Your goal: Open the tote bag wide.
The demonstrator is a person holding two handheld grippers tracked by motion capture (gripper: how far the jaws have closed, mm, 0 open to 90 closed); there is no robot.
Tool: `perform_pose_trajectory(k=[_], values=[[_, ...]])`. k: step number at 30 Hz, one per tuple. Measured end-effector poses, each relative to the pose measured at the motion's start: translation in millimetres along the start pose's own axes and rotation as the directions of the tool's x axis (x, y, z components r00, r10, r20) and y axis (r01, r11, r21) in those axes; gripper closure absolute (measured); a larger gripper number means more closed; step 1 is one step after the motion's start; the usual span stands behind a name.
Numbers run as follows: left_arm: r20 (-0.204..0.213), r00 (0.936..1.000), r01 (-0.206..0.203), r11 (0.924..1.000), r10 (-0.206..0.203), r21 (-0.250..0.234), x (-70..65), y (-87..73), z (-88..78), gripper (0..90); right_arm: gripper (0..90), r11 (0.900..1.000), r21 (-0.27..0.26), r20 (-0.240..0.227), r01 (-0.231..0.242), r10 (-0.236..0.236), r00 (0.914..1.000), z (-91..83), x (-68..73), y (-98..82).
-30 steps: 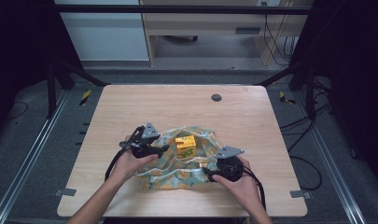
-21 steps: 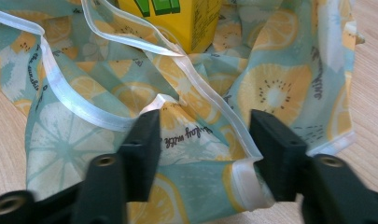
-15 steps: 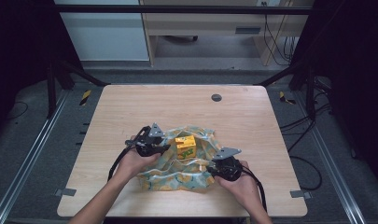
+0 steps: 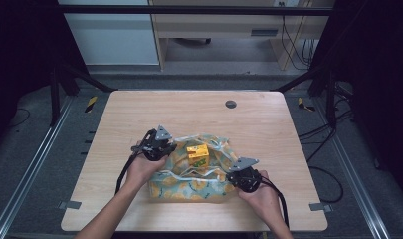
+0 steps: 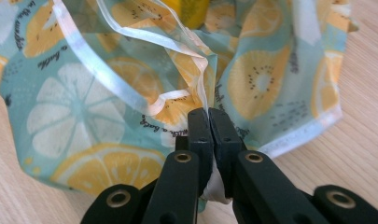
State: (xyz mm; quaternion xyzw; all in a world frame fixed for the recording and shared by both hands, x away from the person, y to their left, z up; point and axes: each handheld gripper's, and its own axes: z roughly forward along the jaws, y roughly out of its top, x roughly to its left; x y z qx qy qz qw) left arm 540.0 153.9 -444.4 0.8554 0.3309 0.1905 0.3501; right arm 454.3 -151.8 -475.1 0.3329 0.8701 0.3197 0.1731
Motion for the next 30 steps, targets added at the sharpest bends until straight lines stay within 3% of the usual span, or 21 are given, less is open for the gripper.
perform_pose_trajectory(k=[10,30], values=[[-0.015,0.9998,0.01,0.9992,-0.009,0.038,3.0,-9.6,16.3,87.2,89.2,1.0,0.022,0.012,-0.006,0.006,0.9999,-5.7,-7.6,-9.6],[-0.031,0.9995,0.008,0.9994,-0.007,0.034,3.9,-21.9,19.4,88.6,89.4,0.999,0.021,0.009,-0.034,0.034,0.9994,-10.4,-23.1,-20.4]])
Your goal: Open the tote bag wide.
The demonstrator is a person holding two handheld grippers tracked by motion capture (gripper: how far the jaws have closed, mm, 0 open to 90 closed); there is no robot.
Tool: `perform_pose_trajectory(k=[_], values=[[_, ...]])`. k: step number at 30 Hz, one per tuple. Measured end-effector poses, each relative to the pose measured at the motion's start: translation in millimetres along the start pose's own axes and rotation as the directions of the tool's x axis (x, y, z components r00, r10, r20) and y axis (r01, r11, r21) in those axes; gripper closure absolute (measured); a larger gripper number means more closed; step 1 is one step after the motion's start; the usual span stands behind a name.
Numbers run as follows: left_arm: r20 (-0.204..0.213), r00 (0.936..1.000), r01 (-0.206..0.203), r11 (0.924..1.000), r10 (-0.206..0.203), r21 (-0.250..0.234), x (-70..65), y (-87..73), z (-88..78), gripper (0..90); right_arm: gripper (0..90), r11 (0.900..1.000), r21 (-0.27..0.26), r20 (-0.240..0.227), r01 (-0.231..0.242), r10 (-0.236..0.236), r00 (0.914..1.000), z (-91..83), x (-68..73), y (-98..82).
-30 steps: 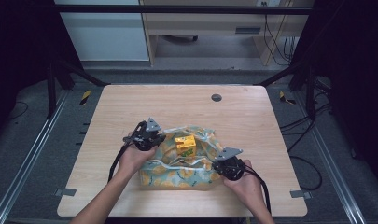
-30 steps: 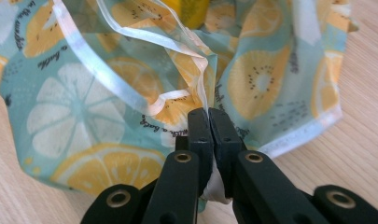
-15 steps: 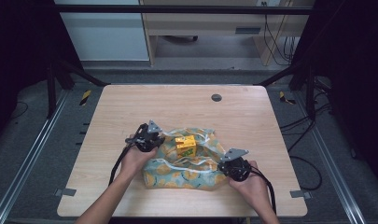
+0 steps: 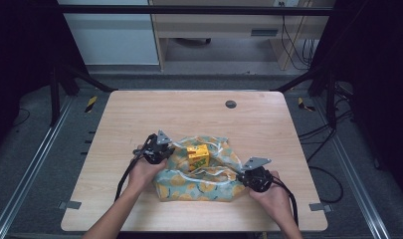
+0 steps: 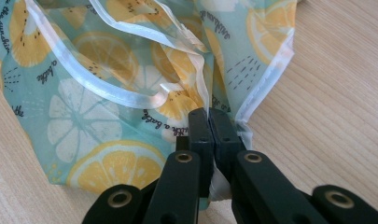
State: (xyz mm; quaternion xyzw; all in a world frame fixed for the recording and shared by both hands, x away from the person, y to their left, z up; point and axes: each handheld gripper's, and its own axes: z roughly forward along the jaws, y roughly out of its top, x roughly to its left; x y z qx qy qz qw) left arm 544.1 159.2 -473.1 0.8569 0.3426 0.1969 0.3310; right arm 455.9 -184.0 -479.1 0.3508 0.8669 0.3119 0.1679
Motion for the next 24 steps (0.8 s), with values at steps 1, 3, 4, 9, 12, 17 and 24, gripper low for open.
perform_pose_trajectory(k=[1,3,4,9,12,17,24], values=[[-0.001,1.0,-0.004,1.0,0.004,0.0,-0.1,-0.6,0.6,88.6,89.4,1.0,0.0,0.0,0.0,0.0,1.0,0.0,0.0,0.0],[0.0,1.0,-0.002,1.0,0.002,-0.002,-0.5,-1.5,1.0,88.6,89.4,1.0,-0.001,-0.001,-0.003,0.003,1.0,0.0,-1.9,-1.1],[-0.003,1.0,-0.004,1.0,0.004,-0.003,-0.8,-1.8,1.1,88.5,89.4,1.0,0.001,-0.001,-0.008,0.008,1.0,-0.3,-2.3,-1.3],[-0.024,0.9997,-0.008,1.0,0.008,-0.005,-2.4,-3.3,4.3,88.4,89.4,1.0,0.007,-0.004,-0.01,0.01,0.9999,0.3,-4.0,-3.1],[-0.046,0.9988,-0.018,0.9998,0.018,-0.005,-4.2,-3.3,6.1,88.4,89.4,1.0,0.012,-0.003,-0.011,0.011,0.9999,1.8,-4.8,-3.3],[-0.072,0.9969,-0.032,0.9994,0.031,-0.01,-6.8,-5.1,8.6,88.7,89.4,1.0,0.019,-0.006,-0.006,0.007,1.0,3.2,-5.5,-4.1],[-0.079,0.9962,-0.038,0.9993,0.038,0.004,-8.3,-7.9,11.7,89.1,89.4,1.0,0.024,-0.004,-0.005,0.005,1.0,4.6,-4.8,-4.2]])
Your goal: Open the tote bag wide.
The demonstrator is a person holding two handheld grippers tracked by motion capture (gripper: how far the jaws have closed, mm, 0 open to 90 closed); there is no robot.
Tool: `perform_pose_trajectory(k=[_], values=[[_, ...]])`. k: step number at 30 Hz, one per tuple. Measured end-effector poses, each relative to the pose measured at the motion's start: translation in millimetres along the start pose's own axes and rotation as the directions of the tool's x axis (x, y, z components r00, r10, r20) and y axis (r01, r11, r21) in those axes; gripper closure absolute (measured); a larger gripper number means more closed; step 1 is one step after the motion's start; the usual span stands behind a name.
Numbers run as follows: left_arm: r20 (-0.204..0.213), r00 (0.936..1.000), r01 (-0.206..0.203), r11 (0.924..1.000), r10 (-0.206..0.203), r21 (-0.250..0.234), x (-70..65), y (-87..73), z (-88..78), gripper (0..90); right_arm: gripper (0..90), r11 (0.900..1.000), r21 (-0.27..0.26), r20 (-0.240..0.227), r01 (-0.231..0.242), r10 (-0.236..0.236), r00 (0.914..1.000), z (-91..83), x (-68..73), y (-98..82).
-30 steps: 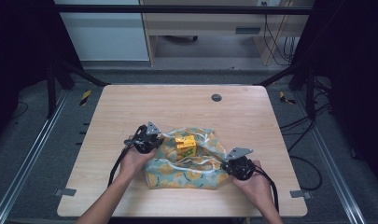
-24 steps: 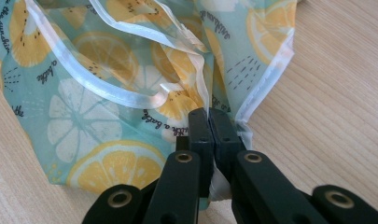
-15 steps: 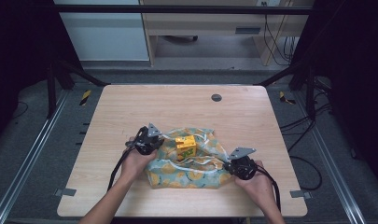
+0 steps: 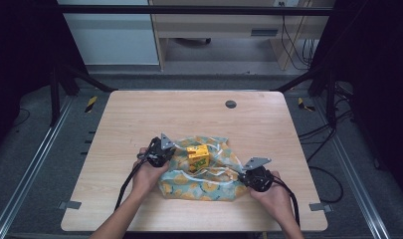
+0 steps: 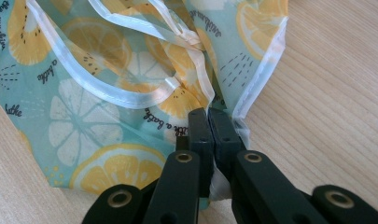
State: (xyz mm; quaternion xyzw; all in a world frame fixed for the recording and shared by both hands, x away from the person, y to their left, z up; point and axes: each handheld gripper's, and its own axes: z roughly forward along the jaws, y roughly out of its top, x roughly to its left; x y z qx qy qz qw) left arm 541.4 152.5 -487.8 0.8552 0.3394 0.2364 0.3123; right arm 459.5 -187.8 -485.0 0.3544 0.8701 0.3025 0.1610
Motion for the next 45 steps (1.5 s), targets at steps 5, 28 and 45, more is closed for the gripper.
perform_pose_trajectory(k=[5,28,45], values=[[0.009,0.9999,0.008,1.0,-0.008,0.001,0.9,-1.8,1.2,89.2,89.4,1.0,0.003,-0.001,0.001,-0.001,1.0,1.1,0.3,0.2],[0.021,0.9993,0.032,0.9995,-0.032,0.0,-0.2,-7.1,-0.5,81.5,84.1,1.0,-0.006,0.012,0.007,-0.007,0.9999,2.8,0.9,0.3],[-0.008,0.9926,0.117,0.9759,-0.121,-0.184,11.5,4.9,-68.1,26.2,17.8,0.93,-0.362,0.149,-0.07,0.132,0.98,-54.2,-3.0,11.4]])
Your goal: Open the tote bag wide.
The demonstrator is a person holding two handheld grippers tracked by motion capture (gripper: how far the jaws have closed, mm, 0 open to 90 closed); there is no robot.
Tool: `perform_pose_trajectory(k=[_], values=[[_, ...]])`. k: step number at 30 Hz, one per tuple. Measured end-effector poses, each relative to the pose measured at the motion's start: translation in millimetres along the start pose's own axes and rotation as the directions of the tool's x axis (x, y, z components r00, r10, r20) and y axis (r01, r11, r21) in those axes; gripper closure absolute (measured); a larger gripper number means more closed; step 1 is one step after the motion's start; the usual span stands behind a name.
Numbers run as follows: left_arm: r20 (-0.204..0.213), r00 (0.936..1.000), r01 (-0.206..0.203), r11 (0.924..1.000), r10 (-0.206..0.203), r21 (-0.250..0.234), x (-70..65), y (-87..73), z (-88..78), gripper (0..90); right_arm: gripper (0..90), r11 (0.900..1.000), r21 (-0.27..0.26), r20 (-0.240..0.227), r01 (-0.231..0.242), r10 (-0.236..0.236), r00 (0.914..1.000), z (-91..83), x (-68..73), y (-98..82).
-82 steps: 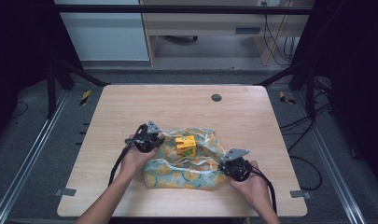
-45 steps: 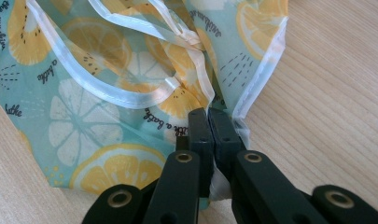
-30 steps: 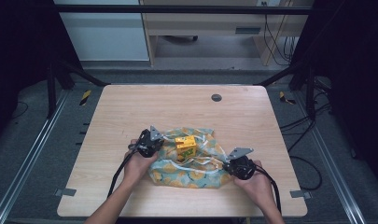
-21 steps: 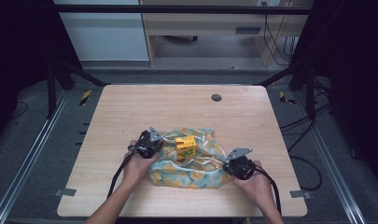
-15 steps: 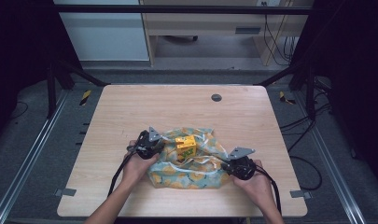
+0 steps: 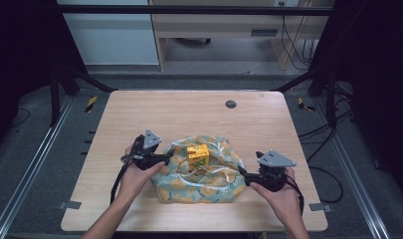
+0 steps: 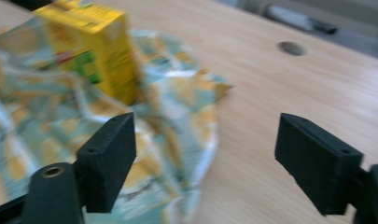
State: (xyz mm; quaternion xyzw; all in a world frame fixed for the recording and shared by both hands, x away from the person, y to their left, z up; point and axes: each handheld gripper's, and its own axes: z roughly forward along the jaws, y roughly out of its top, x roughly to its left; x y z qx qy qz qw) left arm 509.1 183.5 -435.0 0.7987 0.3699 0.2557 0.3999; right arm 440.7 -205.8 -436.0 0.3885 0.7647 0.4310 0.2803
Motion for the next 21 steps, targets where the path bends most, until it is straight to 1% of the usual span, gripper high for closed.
perform_pose_trajectory(k=[2,3,4,5,6,7,9,11,12,13,16,17,18,19,20,21], values=[[-0.018,0.9998,0.011,0.9999,-0.011,0.001,8.1,-1.6,-8.5,23.5,14.1,1.0,0.005,0.036,-0.03,0.03,0.9989,0.0,-5.6,-2.1],[-0.025,0.9995,0.021,0.9998,-0.021,0.002,12.8,-3.4,-12.5,22.0,12.8,0.999,0.018,0.058,-0.043,0.042,0.9974,1.0,-10.3,-4.8],[-0.03,0.9991,0.031,0.9995,-0.031,0.001,16.3,-5.2,-15.3,21.3,11.7,0.998,0.027,0.07,-0.061,0.059,0.9958,2.0,-13.4,-7.7],[-0.04,0.9982,0.044,0.999,-0.044,0.004,22.6,-8.5,-20.0,18.8,9.0,0.995,0.043,0.09,-0.092,0.088,0.992,3.9,-19.6,-13.7],[-0.047,0.9976,0.051,0.9987,-0.051,0.005,26.1,-10.9,-22.7,18.8,9.0,0.995,0.043,0.09,-0.092,0.088,0.992,3.9,-19.6,-13.7],[-0.058,0.9961,0.067,0.9978,-0.066,0.005,33.1,-16.2,-27.9,18.1,8.5,0.994,0.048,0.094,-0.102,0.097,0.9909,4.5,-21.7,-15.9],[-0.071,0.9939,0.085,0.9963,-0.085,0.007,40.6,-23.5,-34.1,16.7,7.5,0.992,0.056,0.11,-0.115,0.108,0.988,5.9,-27.4,-21.8],[-0.084,0.9915,0.1,0.9949,-0.099,0.013,47.0,-31.6,-39.6,15.3,7.4,0.989,0.065,0.127,-0.134,0.125,0.9839,6.6,-31.6,-25.1],[-0.094,0.9895,0.111,0.9937,-0.109,0.014,50.6,-37.8,-43.4,14.0,7.5,0.986,0.063,0.15,-0.152,0.141,0.9786,6.9,-37.4,-29.7],[-0.095,0.9887,0.118,0.9929,-0.116,0.017,52.9,-42.9,-46.4,14.0,7.5,0.986,0.063,0.15,-0.152,0.141,0.9786,6.9,-37.4,-29.7],[-0.104,0.9884,0.114,0.9929,-0.11,0.032,56.6,-59.7,-53.3,12.3,8.4,0.982,0.083,0.179,-0.169,0.152,0.972,8.6,-42.9,-36.9],[-0.1,0.988,0.121,0.992,-0.117,0.035,57.5,-65.7,-54.7,11.7,8.8,0.979,0.095,0.182,-0.179,0.159,0.9704,9.6,-43.8,-39.4],[-0.098,0.9874,0.127,0.9913,-0.124,0.034,57.9,-70.3,-55.6,11.0,8.9,0.977,0.114,0.188,-0.181,0.158,0.9693,10.8,-45.0,-41.4],[-0.095,0.9869,0.134,0.9902,-0.13,0.038,58.3,-76.9,-56.9,10.8,9.1,0.975,0.122,0.193,-0.185,0.16,0.9681,11.4,-45.2,-42.6],[-0.087,0.9878,0.133,0.99,-0.129,0.046,58.3,-80.3,-57.1,10.7,9.5,0.974,0.125,0.195,-0.191,0.165,0.9668,12.4,-45.2,-44.4],[-0.079,0.99,0.122,0.9908,-0.117,0.059,58.4,-81.7,-57.1,10.1,9.6,0.972,0.135,0.194,-0.194,0.166,0.9667,12.5,-45.0,-45.2]])
